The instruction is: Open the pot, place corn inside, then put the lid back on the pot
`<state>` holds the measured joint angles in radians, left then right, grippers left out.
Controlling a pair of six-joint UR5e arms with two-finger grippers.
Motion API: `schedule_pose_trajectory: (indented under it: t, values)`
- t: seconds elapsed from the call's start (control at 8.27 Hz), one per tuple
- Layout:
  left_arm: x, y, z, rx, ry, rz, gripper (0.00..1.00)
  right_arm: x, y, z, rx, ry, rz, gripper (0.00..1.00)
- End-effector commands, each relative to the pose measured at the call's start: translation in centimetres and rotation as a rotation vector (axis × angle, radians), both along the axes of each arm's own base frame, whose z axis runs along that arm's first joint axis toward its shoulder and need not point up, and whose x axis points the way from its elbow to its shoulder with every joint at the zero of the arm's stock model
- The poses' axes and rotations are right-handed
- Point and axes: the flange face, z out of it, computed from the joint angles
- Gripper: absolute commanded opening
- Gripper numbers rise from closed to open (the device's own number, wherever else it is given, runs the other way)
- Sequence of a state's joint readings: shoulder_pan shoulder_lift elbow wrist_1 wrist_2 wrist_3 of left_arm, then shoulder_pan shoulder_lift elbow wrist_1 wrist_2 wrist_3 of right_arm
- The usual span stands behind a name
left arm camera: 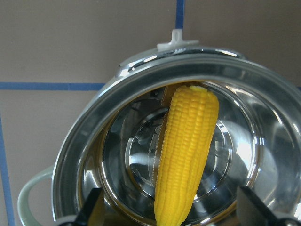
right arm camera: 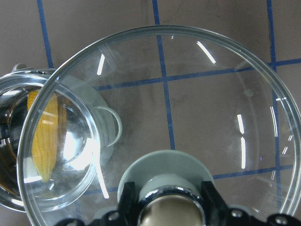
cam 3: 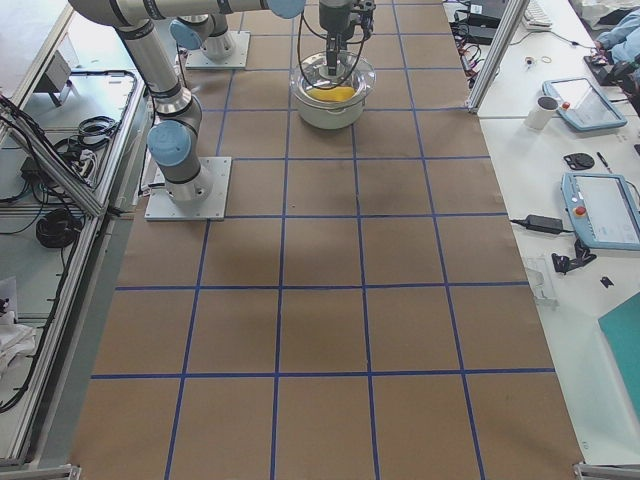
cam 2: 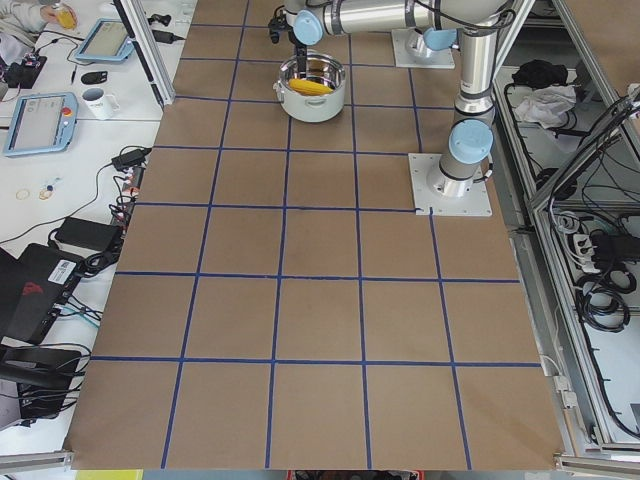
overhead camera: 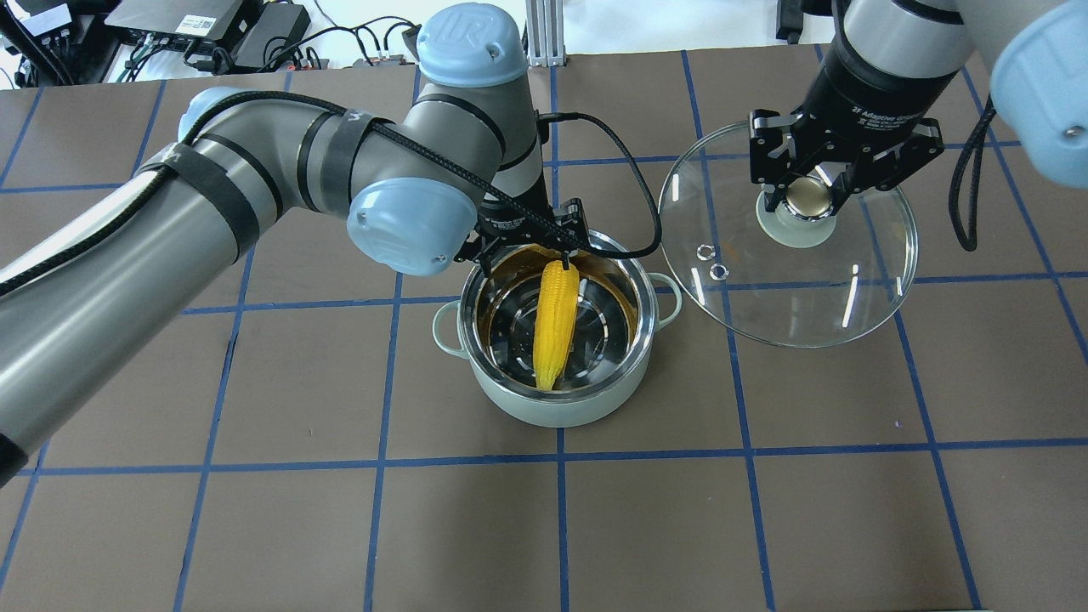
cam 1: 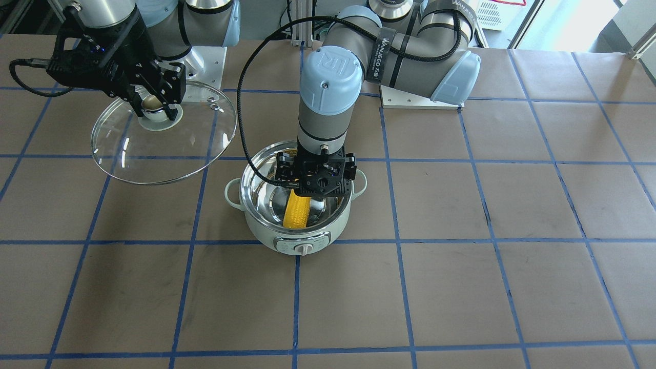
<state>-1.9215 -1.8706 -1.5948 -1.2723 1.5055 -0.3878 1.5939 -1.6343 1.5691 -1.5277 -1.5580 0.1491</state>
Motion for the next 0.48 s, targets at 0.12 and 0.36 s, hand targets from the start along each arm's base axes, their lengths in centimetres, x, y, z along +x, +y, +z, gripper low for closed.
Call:
schedule_pose_trajectory:
  t: [0.12,0.36]
  values:
    - [9.8,-5.5,7.1,-0.016,-0.033,0.02,1.0,2.9,-0.6,-1.8,0.037,-0.045,-0.004,0.27]
    - [15.7,-7.2,10.6,-0.056,-0.057,0.038,1.0,10.9,-0.9,-6.0,0.084,-0.042,0.034,0.26]
